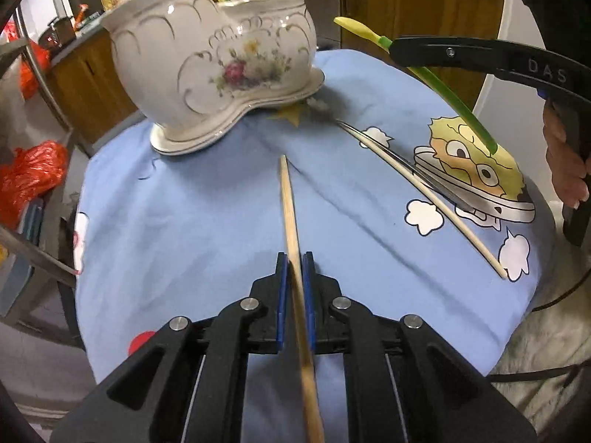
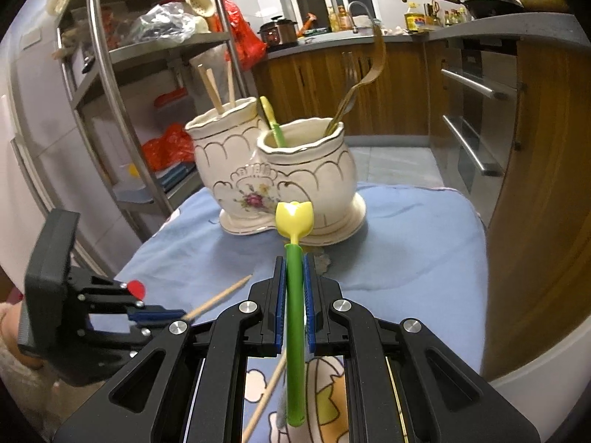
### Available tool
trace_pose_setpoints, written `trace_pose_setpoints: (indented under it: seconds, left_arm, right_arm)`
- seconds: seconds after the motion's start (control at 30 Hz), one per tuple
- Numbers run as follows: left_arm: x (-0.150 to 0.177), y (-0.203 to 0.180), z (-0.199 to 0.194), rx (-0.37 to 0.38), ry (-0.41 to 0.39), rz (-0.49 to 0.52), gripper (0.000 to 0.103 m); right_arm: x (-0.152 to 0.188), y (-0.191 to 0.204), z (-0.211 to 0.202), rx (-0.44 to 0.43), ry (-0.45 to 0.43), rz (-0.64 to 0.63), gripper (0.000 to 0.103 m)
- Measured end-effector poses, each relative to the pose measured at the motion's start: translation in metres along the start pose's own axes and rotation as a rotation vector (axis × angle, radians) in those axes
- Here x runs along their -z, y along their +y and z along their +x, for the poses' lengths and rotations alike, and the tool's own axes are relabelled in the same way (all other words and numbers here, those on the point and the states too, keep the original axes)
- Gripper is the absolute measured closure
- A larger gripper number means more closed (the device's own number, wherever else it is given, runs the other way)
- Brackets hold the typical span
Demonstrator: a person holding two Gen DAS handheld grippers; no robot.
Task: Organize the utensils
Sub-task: 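Carry the chopstick and green spoon up and release them into the holder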
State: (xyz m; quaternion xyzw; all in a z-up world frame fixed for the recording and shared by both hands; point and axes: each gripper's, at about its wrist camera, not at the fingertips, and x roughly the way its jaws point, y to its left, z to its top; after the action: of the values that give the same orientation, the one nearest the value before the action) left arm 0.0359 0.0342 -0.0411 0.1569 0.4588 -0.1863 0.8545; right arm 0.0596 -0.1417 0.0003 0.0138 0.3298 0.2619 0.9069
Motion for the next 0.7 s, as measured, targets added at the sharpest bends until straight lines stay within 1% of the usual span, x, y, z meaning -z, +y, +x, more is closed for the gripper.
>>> trace_pose_setpoints:
  seconds: [0.13,0.23,0.27,0.33,0.37,0.47,0.5,0.57,0.67,0.7]
  left_arm:
    - [-0.004,0.005,0.005,0.019,-0.016,-0.006,0.096]
    - [-0.002,0.006,0.003,0.021,-0.051,0.006,0.097]
    - [-0.001,0.009,-0.004,0.033,-0.081,-0.006,0.097]
    - [-0.001,0.015,-0.019,0.059,-0.158,-0.017,0.097]
    - [0.000,0.018,-0.033,0.071,-0.215,-0.020,0.097]
    - [0.003,0.028,-0.063,0.074,-0.343,-0.022,0.097]
    - [0.002,0.035,-0.079,0.075,-0.412,-0.032,0.097]
    - [-0.004,0.050,-0.101,0.077,-0.520,-0.076,0.097]
    - [-0.025,0.074,-0.120,0.063,-0.646,-0.167,0.097]
    - [-0.033,0.077,-0.122,0.062,-0.674,-0.189,0.097]
  right_arm:
    - [-0.001,0.004,-0.001,-0.011,-0.007,-0.001,0.093]
    - [-0.003,0.006,-0.005,-0.014,-0.021,-0.005,0.093]
    - [-0.004,0.007,-0.010,-0.022,-0.036,-0.002,0.093]
    - [-0.010,0.007,-0.021,-0.024,-0.084,0.001,0.093]
    - [-0.014,0.008,-0.025,-0.022,-0.105,0.000,0.093]
    - [-0.033,0.007,-0.038,-0.022,-0.196,0.002,0.093]
    - [-0.041,0.005,-0.041,-0.024,-0.227,0.008,0.093]
    - [-0.055,0.004,-0.042,-0.032,-0.271,0.014,0.093]
    - [-0.076,0.005,-0.036,-0.045,-0.331,0.012,0.093]
    - [-0.083,0.004,-0.032,-0.052,-0.345,0.017,0.093]
